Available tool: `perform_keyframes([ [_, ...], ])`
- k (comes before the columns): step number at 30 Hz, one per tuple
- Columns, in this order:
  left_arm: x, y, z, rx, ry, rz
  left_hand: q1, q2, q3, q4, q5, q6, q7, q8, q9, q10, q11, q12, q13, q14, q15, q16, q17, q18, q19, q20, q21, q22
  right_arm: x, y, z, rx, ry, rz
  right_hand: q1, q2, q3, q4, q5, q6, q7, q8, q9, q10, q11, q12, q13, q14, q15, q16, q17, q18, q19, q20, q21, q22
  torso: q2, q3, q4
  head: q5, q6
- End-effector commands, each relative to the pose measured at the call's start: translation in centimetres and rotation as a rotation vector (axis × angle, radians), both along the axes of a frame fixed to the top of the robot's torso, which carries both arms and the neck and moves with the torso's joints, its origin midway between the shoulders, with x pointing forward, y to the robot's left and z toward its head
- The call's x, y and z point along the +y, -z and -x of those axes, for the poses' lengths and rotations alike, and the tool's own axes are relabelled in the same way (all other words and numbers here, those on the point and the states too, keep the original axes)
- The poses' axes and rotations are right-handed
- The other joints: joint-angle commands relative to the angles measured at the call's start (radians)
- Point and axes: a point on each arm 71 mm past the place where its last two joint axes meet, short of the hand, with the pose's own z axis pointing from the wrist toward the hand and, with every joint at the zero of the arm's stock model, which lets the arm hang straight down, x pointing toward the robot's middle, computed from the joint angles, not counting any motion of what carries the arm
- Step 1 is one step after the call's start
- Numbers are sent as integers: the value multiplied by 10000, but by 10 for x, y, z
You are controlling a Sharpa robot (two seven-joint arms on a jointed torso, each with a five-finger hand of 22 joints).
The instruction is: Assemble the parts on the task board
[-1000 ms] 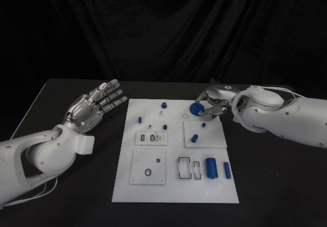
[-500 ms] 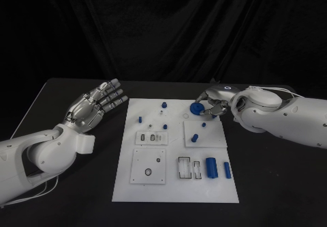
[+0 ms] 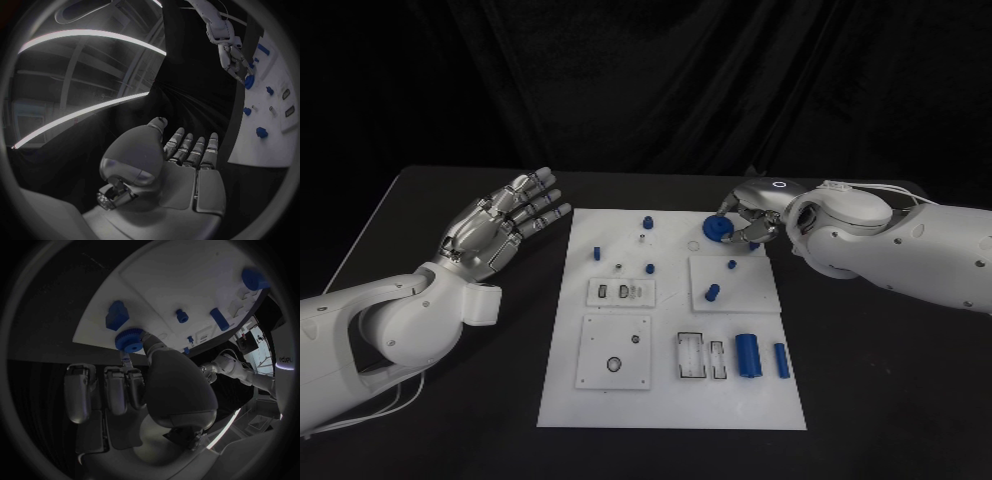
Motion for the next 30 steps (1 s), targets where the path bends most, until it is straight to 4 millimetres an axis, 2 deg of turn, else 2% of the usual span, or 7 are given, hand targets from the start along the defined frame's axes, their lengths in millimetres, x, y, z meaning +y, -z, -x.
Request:
perform_keyframes([
  [1,0,-3,1,-420,11,380,-17,51,65,-18,58,53,215,34,13,34,29,5,10,-32,-20,64,15,146,-30,48,18,11,-1,5,1,48,52,162,-22,195,32,-48,-29,995,-473,573,576,1044,-115,26,2631,1055,-116,25,2631,-98,257,-101,-58,1900,-1,0,-8,9,-9],
  [7,0,-2,0,-392,23,366,-19,55,74,-20,59,49,225,35,12,35,34,11,11,-33,-16,64,14,147,-31,52,18,12,0,6,1,103,-39,187,-55,209,2,-86,-131,1285,-527,732,783,1044,-156,26,2631,1055,-165,25,2631,-80,208,-148,-115,1856,-5,-1,4,4,-10],
  [14,1,-1,0,-370,25,355,-16,63,87,-26,63,41,232,34,10,31,39,7,10,-33,-12,69,15,148,-33,55,18,12,-1,6,2,154,-139,208,-306,64,-125,0,-225,567,-432,325,772,1044,-95,26,2631,1055,-131,25,2631,-30,56,-136,-280,1724,-1,-5,-4,10,13],
  [21,1,-1,0,-357,33,357,-8,64,111,-48,66,33,242,33,8,26,47,6,9,-34,-8,72,15,149,-36,60,18,12,-1,6,2,76,-195,148,-409,-70,-193,20,-554,-202,-357,-136,665,1044,-29,26,2631,1055,-66,25,2631,-9,4,-76,-364,1684,-3,-10,-9,18,24],
  [30,1,-1,0,-367,28,373,1,65,135,-70,70,45,244,39,8,29,58,20,11,-32,-2,83,17,150,-30,65,25,15,-1,3,4,-229,-167,-76,-500,-151,-286,60,-802,-496,-366,-310,596,1044,-33,26,2631,1055,-66,25,2631,-15,31,-68,-358,1709,-4,-2,-3,30,42],
])
